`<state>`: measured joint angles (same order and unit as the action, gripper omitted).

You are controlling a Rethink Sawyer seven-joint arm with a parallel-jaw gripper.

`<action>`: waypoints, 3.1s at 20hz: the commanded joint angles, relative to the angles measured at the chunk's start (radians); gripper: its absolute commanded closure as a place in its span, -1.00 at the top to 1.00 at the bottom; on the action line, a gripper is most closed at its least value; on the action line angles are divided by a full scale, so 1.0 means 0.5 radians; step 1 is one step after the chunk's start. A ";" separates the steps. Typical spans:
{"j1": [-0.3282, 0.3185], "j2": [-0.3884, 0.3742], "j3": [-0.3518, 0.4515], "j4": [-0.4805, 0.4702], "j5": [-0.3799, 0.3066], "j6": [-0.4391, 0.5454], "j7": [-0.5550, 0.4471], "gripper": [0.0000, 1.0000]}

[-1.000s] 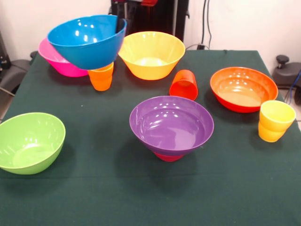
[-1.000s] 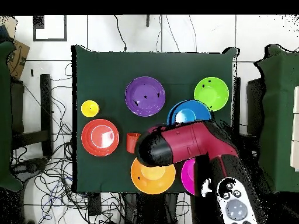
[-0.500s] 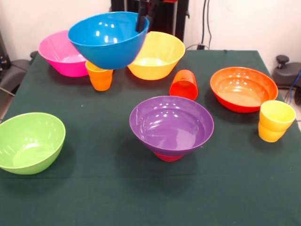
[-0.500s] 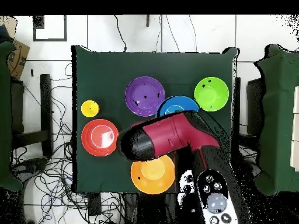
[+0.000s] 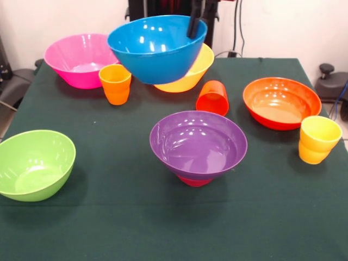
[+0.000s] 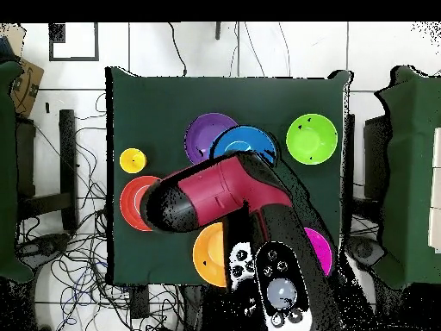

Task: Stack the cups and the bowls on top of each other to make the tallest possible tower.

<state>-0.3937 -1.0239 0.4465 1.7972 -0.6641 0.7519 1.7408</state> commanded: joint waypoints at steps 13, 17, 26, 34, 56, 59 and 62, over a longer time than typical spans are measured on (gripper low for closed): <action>0.043 -0.053 0.001 0.067 0.056 0.107 -0.206 -1.00; 0.046 -0.040 -0.002 0.053 0.025 0.105 -0.197 -1.00; 0.170 0.146 -0.095 -0.025 -0.196 -0.039 0.028 -1.00; 0.208 0.199 -0.093 -0.057 -0.151 -0.099 0.063 -1.00; 0.479 0.434 -0.349 -0.214 -0.413 -0.327 0.302 -1.00; 0.538 0.482 -0.412 -0.254 -0.435 -0.370 0.345 -1.00; 0.586 0.511 -0.465 -0.281 -0.434 -0.399 0.363 -1.00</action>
<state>-0.1425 -0.8370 0.2784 1.7267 -0.7957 0.6144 1.7490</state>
